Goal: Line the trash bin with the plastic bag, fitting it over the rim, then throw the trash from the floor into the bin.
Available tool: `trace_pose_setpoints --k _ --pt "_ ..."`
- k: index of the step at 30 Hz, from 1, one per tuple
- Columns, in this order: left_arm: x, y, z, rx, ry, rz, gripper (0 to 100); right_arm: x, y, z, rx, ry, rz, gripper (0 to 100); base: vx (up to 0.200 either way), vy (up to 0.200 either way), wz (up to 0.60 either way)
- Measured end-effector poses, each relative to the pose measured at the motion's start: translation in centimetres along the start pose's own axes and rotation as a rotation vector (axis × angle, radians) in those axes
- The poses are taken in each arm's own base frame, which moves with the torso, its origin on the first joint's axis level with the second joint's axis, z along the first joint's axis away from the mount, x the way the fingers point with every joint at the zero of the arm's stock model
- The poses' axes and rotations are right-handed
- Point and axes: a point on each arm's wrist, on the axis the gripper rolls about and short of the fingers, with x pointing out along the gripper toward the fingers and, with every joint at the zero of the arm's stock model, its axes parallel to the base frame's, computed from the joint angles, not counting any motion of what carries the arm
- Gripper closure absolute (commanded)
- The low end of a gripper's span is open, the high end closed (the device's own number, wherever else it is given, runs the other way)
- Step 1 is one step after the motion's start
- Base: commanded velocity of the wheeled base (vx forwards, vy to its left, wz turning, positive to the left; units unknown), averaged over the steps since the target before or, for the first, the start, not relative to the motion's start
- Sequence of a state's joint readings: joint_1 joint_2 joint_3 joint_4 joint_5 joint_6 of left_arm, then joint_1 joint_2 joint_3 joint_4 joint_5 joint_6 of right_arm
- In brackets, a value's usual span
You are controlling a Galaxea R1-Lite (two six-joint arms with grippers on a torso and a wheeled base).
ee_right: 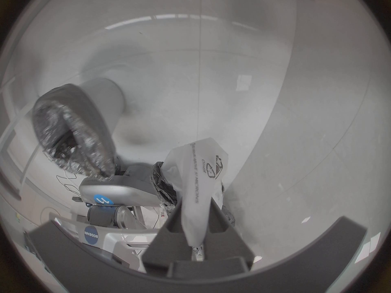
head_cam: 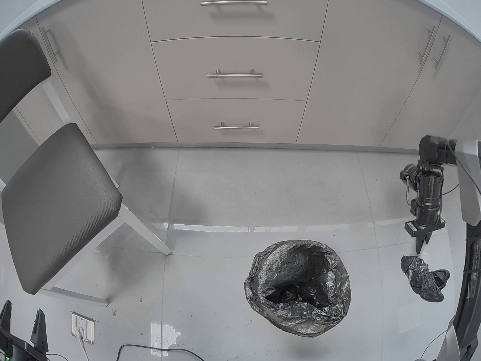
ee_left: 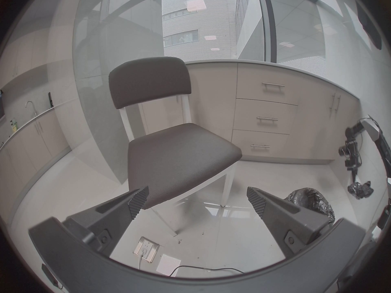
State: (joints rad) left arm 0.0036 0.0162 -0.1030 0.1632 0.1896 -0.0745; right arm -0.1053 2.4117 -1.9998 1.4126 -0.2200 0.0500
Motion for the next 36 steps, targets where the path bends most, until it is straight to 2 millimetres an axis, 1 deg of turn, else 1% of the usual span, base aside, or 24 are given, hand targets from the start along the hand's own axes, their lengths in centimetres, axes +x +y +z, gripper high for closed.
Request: trace_pose_setpoints --k 1,4,6,9,11,14,18,24,30,33,36 --pt "0.0 0.0 0.0 -0.002 -0.005 -0.010 0 -1.4 0.5 -0.9 -0.014 -0.026 -0.004 100 0.000 0.000 0.00" --pt "0.1 -0.1 0.1 -0.010 -0.025 -0.025 0 -4.3 1.9 -3.0 -0.053 -0.087 -0.012 100 0.000 0.000 0.00" --pt "0.2 -0.1 0.0 -0.015 -0.033 -0.028 0 -6.4 3.1 -4.7 -0.090 -0.138 -0.017 100 0.000 0.000 0.00" --pt "0.2 -0.1 0.0 -0.019 -0.037 -0.022 0 -7.9 4.3 -6.3 -0.129 -0.176 -0.025 100 0.000 0.000 0.00" --pt "0.3 -0.1 -0.1 -0.030 -0.038 -0.015 0 -8.9 5.4 -7.4 -0.167 -0.198 -0.033 100 0.000 0.000 0.00" --pt "0.3 -0.1 -0.1 -0.091 -0.038 -0.010 0 -10.1 7.3 -9.1 -0.231 -0.230 -0.045 100 0.000 0.000 0.00" --pt "0.3 -0.1 -0.1 -0.120 -0.039 -0.009 0 -11.0 9.3 -10.8 -0.300 -0.263 -0.079 100 0.000 0.000 0.00" --pt "0.4 -0.2 -0.1 -0.041 -0.060 -0.045 0 -11.7 11.2 -12.2 -0.361 -0.303 -0.117 100 0.000 0.000 0.00" --pt "0.5 -0.4 -0.2 -0.027 -0.061 -0.126 0 -11.9 12.8 -13.3 -0.407 -0.322 -0.127 100 0.000 0.000 0.00" --pt "0.6 -0.3 -0.3 -0.029 -0.061 -0.112 0 -12.0 13.5 -13.7 -0.432 -0.328 -0.127 100 0.000 0.000 0.00" --pt "0.6 -0.2 -0.3 -0.035 -0.064 -0.044 0 -12.0 14.0 -14.0 -0.449 -0.331 -0.125 100 0.000 0.000 0.00"
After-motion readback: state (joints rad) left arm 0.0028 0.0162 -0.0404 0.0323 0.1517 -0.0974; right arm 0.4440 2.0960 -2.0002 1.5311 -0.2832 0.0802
